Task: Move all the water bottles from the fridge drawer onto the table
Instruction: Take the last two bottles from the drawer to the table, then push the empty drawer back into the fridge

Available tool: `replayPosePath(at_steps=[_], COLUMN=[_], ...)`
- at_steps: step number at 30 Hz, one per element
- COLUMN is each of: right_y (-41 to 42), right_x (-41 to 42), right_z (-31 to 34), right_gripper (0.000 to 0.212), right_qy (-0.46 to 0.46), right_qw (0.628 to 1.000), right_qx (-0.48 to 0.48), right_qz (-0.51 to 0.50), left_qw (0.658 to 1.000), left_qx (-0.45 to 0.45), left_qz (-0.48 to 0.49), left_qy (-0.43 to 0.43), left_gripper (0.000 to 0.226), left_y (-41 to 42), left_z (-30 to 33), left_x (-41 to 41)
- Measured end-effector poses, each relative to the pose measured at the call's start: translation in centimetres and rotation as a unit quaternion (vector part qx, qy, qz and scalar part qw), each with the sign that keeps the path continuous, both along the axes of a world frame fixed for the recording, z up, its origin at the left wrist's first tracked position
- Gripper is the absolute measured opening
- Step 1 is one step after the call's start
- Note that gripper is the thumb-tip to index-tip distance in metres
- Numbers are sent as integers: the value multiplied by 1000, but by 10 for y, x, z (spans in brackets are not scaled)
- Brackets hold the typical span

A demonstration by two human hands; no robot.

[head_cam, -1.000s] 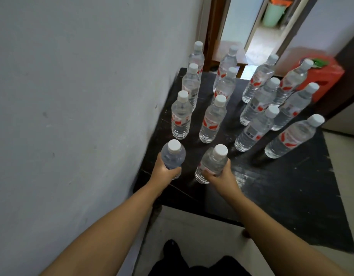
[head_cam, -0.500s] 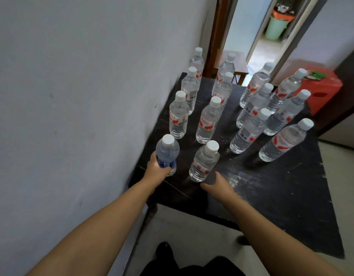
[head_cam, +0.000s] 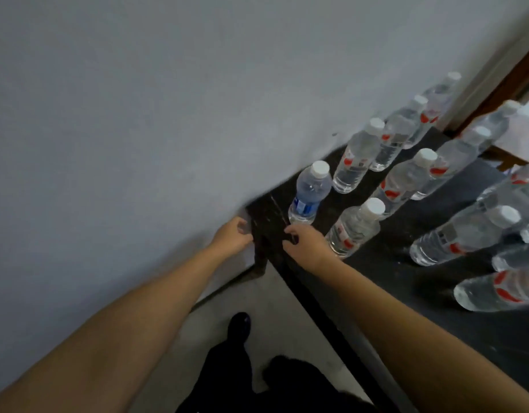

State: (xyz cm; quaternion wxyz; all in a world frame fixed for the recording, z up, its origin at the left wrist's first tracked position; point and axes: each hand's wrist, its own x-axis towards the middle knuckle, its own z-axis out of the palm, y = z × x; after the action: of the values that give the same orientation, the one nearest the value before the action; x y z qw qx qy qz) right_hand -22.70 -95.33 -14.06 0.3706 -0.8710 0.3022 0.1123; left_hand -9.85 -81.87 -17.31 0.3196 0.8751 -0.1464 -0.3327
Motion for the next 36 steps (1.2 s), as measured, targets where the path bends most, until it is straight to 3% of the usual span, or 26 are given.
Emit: replayPosePath(at_steps=[6,12,19,25,36], right_y=[38,129,261,379,566], right_x=[0,-3,-24,-80,-251], right_z=[0,-9,1,9,13], right_gripper=[40,39,40,39,41], right_qy=[-25,-6,-43,-72,-78], right_qw=[981,922,821,739,549], right_qx=[-43,-46,-63,-62,-35], right_qz=[190,385,565,667,831], left_qw=[991,958,869,799,651], left_qx=[22,53,47,55,81], left_qz=[131,279,490,597,753], left_qy=[-11,-27,-46,-49,-44], left_gripper=[47,44,39,40,40], left_y=[83,193,320,401,512], left_z=[11,19,28,34,49], left_x=[-53,-121,-236,-346,-562])
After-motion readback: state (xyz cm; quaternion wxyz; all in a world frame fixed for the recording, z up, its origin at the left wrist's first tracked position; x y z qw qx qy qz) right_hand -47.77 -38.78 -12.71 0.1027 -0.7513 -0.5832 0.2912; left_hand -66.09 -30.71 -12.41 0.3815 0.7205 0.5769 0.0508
